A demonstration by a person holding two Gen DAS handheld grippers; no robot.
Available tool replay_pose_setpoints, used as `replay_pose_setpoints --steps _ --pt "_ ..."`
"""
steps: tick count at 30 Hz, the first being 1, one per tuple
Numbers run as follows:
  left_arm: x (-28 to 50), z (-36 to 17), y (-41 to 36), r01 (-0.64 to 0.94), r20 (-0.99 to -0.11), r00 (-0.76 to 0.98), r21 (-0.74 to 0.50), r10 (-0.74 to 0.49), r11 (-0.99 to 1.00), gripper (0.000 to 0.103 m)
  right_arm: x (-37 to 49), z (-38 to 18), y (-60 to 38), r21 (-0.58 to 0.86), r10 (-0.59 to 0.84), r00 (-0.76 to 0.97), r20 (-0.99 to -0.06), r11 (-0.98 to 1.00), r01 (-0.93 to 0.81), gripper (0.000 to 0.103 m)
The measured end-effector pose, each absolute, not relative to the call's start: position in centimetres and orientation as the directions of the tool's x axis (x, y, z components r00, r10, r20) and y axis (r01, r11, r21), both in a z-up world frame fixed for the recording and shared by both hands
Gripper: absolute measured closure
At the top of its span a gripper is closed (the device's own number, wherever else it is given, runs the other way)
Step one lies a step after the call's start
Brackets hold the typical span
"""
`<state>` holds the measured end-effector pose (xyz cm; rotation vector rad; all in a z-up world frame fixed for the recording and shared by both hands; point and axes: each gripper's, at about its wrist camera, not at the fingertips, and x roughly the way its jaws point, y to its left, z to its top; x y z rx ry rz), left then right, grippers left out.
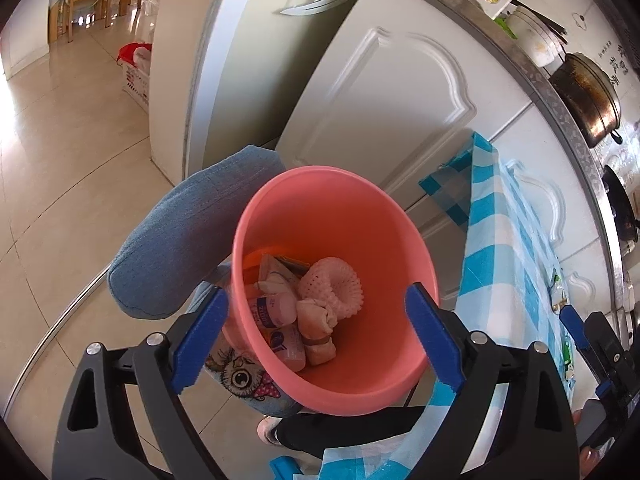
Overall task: Collect trash
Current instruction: 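Move both tools back over the table toward the snack and wipes packets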
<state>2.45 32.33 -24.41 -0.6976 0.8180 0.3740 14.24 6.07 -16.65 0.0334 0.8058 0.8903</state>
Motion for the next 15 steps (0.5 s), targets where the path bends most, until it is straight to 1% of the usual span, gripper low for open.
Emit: replay_pose_setpoints --steps 3,7,9,12,15 --pt "3.0 -23.8 31.4 -0.491 -0.758 0.652 -0.413 0.010 0.767 0.013 14.0 -16.7 4.6 0.351 0.714 0.383 -0.586 0.649 -0.675 0.005" --pt "3.3 -22.5 29.4 -0.450 -0.740 0.670 -0.341 0.060 0.825 0.013 13.3 -16.4 2.9 0.341 0.724 0.424 -0.544 0.653 -0.676 0.005" --pt "3.7 -21.9 28.4 -0.442 -0.744 0.663 -0.299 0.084 0.845 0.013 12.9 -16.1 2.2 0.324 0.723 0.447 -0.526 0.657 -0.681 0.005" --pt "4.1 -21.0 27.1 -0.424 -0.743 0.661 -0.255 0.105 0.869 0.013 12.6 -16.0 1.5 0.285 0.701 0.474 -0.533 0.676 -0.680 0.005" --pt "4.3 -20.2 25.8 -0.412 -0.738 0.662 -0.212 0.131 0.886 0.013 12.6 -16.2 0.6 0.290 0.687 0.478 -0.547 0.691 -0.662 0.005"
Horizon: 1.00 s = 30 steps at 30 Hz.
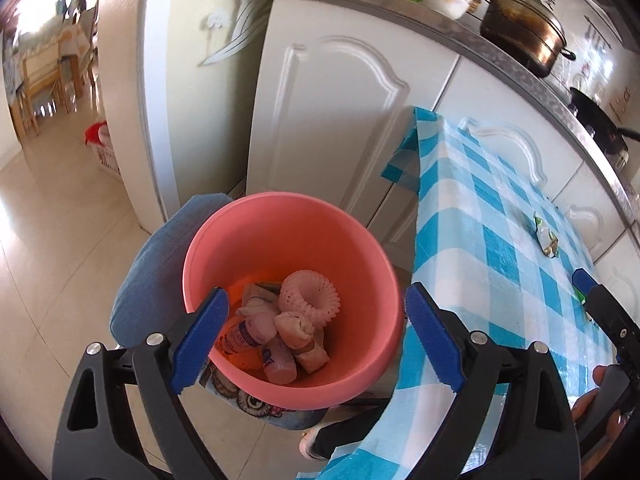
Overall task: Collect trash
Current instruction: 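Move both tools back over the table toward the snack and wipes packets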
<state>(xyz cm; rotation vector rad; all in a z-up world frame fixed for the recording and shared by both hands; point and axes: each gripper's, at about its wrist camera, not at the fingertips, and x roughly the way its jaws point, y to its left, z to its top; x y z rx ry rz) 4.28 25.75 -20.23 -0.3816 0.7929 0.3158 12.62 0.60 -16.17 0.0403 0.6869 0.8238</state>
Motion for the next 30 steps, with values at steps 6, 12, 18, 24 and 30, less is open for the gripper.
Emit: replay_pose_setpoints --steps 6,12,18,24,30 --pt "4.7 -19.3 23.3 -0.396 -0.745 0.647 -0.144 0.164 0.907 0.013 12.6 -16.5 -1.5 0.300 0.674 0.494 -0.549 0.711 -0.636 0.005" --pt "5.0 -18.6 21.3 -0.387 -0.747 0.637 -0.099 0.188 0.917 0.013 12.7 -16.2 -4.1 0.330 0.674 0.526 -0.518 0.725 -0.604 0.005" --pt "5.3 -17.5 19.2 -0.380 -0.734 0.637 -0.036 0.234 0.924 0.013 12.8 -16.2 -6.4 0.349 0.671 0.537 -0.511 0.733 -0.584 0.005" --pt "5.9 -16.6 16.8 -0.358 -0.724 0.634 0.036 0.272 0.933 0.013 12.8 -16.2 -8.1 0.354 0.662 0.548 -0.511 0.743 -0.568 0.005" --pt "6.2 -16.0 14.9 -0.331 -0.717 0.637 0.078 0.284 0.940 0.013 12.9 -16.2 -9.9 0.372 0.667 0.559 -0.493 0.742 -0.557 0.005"
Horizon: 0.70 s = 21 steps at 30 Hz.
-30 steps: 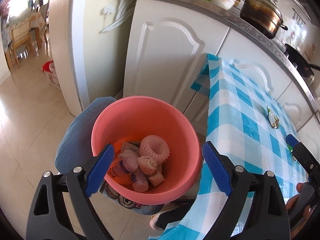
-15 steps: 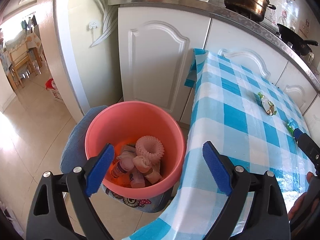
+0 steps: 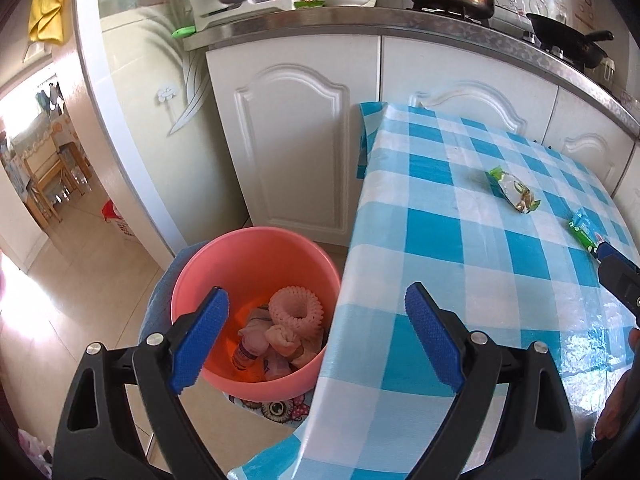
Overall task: Collect trash
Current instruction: 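Move both tools back over the table toward the snack and wipes packets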
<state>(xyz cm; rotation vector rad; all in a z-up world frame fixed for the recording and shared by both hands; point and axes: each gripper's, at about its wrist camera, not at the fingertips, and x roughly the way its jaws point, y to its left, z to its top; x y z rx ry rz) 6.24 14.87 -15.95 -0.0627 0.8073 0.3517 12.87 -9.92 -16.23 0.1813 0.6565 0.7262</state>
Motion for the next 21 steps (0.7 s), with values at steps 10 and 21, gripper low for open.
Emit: replay_pose_setpoints --steps 10,21 --pt "6.9 -15.4 10.9 -0.274 -0.712 0.632 0.166 0.307 0.947 0.013 13.9 -16.2 -14.0 0.408 0.662 0.602 -0.447 0.749 -0.522 0.005" --pt "8.1 -15.2 5.9 -0.197 -0.713 0.624 0.254 0.321 0.947 0.013 15.6 -16.1 -19.1 0.424 0.643 0.632 -0.433 0.764 -0.487 0.005"
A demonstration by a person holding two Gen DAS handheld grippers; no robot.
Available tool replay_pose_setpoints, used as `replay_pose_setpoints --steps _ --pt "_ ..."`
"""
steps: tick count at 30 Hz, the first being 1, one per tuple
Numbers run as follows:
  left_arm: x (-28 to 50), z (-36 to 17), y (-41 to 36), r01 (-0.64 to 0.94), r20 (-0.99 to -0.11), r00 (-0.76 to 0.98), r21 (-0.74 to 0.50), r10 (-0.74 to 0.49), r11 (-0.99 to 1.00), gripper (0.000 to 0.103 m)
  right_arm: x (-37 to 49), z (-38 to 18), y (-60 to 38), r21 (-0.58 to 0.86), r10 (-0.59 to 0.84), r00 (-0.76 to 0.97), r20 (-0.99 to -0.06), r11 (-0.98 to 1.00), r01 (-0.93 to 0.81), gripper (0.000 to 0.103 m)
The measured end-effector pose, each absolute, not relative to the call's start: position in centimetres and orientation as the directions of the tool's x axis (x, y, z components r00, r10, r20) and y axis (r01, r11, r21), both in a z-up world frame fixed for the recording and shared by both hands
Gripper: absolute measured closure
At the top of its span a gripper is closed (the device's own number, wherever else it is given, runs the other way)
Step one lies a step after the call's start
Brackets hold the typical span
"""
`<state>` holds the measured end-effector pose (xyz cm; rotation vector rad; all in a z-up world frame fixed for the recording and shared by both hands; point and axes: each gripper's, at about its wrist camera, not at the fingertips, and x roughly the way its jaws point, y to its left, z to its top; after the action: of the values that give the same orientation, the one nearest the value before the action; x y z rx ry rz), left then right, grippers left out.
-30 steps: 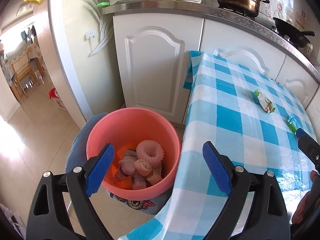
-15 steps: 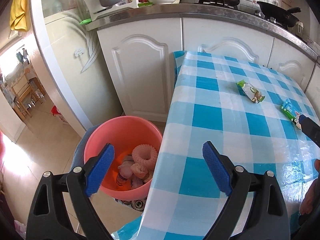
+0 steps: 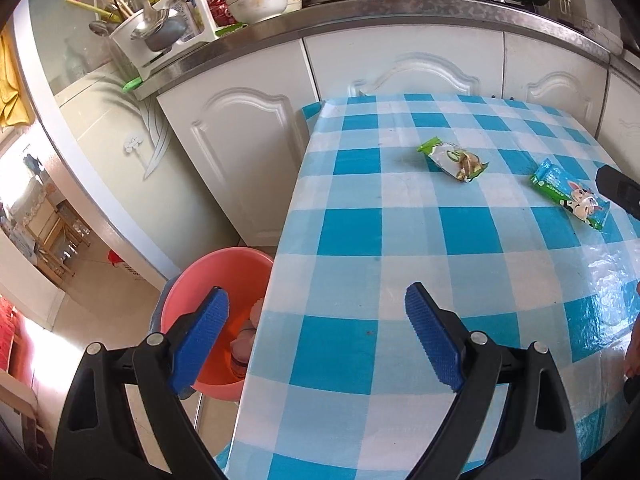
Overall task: Collect trash
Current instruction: 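Move both tools back over the table toward the snack and wipes packets, then grasp the green snack packet with the left tool while the right tool grasps the cow wipes packet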
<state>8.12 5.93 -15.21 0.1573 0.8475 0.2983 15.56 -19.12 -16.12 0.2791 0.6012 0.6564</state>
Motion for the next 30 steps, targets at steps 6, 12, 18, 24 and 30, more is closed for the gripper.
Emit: replay_pose_setpoints --steps 6,12,18,24,30 --pt "8.8 -15.0 3.8 -0.157 -0.723 0.614 0.280 0.316 0.947 0.013 17.1 -16.9 -22.4 0.481 0.631 0.641 -0.437 0.766 -0.427 0.005" --pt "9.6 -14.4 2.8 -0.097 -0.762 0.609 0.206 0.222 0.974 0.013 18.9 -18.2 -24.3 0.487 0.610 0.617 -0.498 0.785 -0.382 0.005" --pt "11.3 -14.1 1.6 -0.031 -0.786 0.608 0.115 0.110 0.993 0.013 20.6 -19.2 -24.4 0.442 0.580 0.579 -0.572 0.813 -0.379 0.005" --pt "14.7 -13.9 0.7 -0.016 -0.811 0.585 -0.021 -0.008 1.000 0.013 22.2 -19.6 -22.9 0.307 0.483 0.573 -0.662 0.873 -0.380 0.005" --pt "19.4 -15.2 0.2 -0.115 -0.828 0.559 -0.134 -0.047 0.984 0.013 22.8 -20.1 -22.1 0.232 0.417 0.574 -0.705 0.900 -0.369 0.005"
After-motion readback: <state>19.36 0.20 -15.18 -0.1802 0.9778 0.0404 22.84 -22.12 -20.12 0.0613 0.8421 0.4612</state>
